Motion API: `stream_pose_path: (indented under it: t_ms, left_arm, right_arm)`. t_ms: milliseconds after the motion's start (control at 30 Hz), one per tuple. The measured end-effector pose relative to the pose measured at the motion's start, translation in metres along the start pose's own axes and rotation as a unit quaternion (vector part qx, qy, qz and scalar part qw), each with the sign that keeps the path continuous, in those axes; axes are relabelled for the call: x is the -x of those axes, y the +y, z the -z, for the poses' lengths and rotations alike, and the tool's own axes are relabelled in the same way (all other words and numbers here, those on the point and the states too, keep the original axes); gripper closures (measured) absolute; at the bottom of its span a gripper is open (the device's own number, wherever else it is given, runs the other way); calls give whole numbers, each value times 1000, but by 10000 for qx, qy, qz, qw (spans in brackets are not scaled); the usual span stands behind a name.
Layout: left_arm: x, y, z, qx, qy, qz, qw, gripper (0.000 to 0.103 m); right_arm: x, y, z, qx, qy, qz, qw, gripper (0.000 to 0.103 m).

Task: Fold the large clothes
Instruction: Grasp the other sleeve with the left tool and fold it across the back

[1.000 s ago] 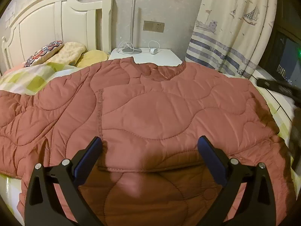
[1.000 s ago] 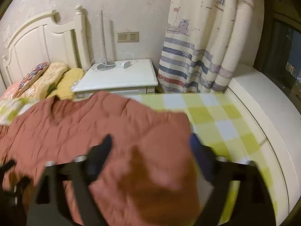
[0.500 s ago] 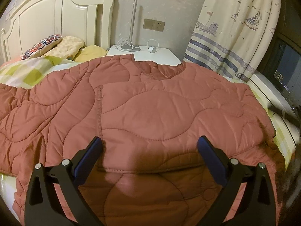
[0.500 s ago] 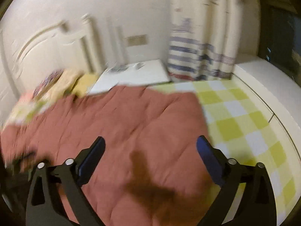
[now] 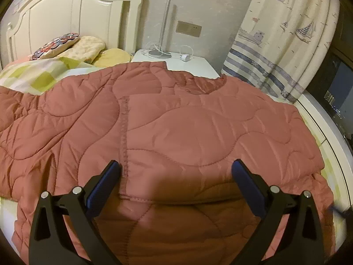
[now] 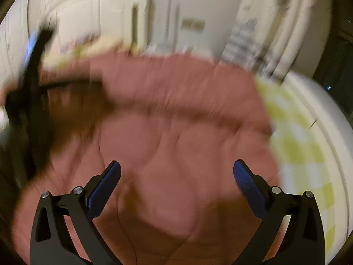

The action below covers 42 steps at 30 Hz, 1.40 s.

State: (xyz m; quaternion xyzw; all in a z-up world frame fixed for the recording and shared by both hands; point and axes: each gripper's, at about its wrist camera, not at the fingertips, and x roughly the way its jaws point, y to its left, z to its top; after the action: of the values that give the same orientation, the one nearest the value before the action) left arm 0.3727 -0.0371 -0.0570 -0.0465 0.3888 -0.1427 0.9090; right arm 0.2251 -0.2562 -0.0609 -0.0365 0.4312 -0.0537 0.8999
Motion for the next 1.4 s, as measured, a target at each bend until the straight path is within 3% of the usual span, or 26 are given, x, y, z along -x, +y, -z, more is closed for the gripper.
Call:
stream_pose_path:
  t_ms: [133,200,300,400,500,567,633,733,800,867,900,933,1000,1067,1133,1200,1300,1333,1400]
  left_arm:
    - [12,12,5,203,79,-137,9997,2]
    - [31,31,14,616,26,-195,9979,2]
    - [83,86,37,1517,-348,166,9877,2]
    - [139,168,63,2605,-1062,239,9593,2]
    - [179,270,87,3870,-1474,-200,9100,4]
    - [198,316,99,4395,-1780,-300,8799,7]
    - [209,351,99,4624,-1929,-474,8641,7]
    - [208,390,89,4836,-1958,-569,8512,9]
    - [204,399,79,4808,-1961,-556,8528,29]
    - [190,403,67,4768,-1758,-248,8609,84]
    - [187,399,62,4776,-1708,-216,8615,92]
    - [191,383,54,4624,-1888,-260,8660,93]
    - [204,350,36,4045,-2304,-185,8848,94]
    - [217,287,11,3234,-2596,115,9099,94]
    - [220,226,-7,2592,-2708,548,9255,94]
    - [213,152,-28,1767,-2586,956,9449,94]
    - [185,51,-37,642,-2207,1268,9649,92]
    - [173,26,-33,389,-2085,1327,9682,88]
    - [135,-28,-19,-113,-1635,1657,9725,68]
  right_arm:
    - [-11,-8,0,-260,206,-53,9994,5]
    - [-13,-13,0,-348,208,-159,9991,5]
    - [-11,-9,2,-291,144,-87,9994,5]
    - [-9,-5,2,-232,130,-29,9996,5]
    - [1,3,7,-263,124,-74,9996,5]
    - [1,3,7,-261,110,-68,9996,5]
    - [3,5,8,-248,96,-51,9996,5]
    - [2,4,8,-252,91,-58,9996,5]
    - [3,4,8,-245,65,-85,9996,5]
    - [6,3,9,-252,-10,-134,9996,5]
    - [8,2,9,-268,-68,-168,9995,5]
    - [12,-1,10,-331,-202,-223,9990,5]
    - [20,-9,11,-506,-425,-294,9974,5]
    - [25,-20,13,-769,-620,-459,9941,5]
    - [27,-29,14,-984,-685,-615,9909,5]
    - [27,-30,14,-1034,-675,-649,9902,5]
    - [28,-27,13,-945,-682,-589,9914,5]
    - [27,-27,13,-941,-677,-583,9916,5]
    - [27,-28,13,-975,-668,-600,9912,5]
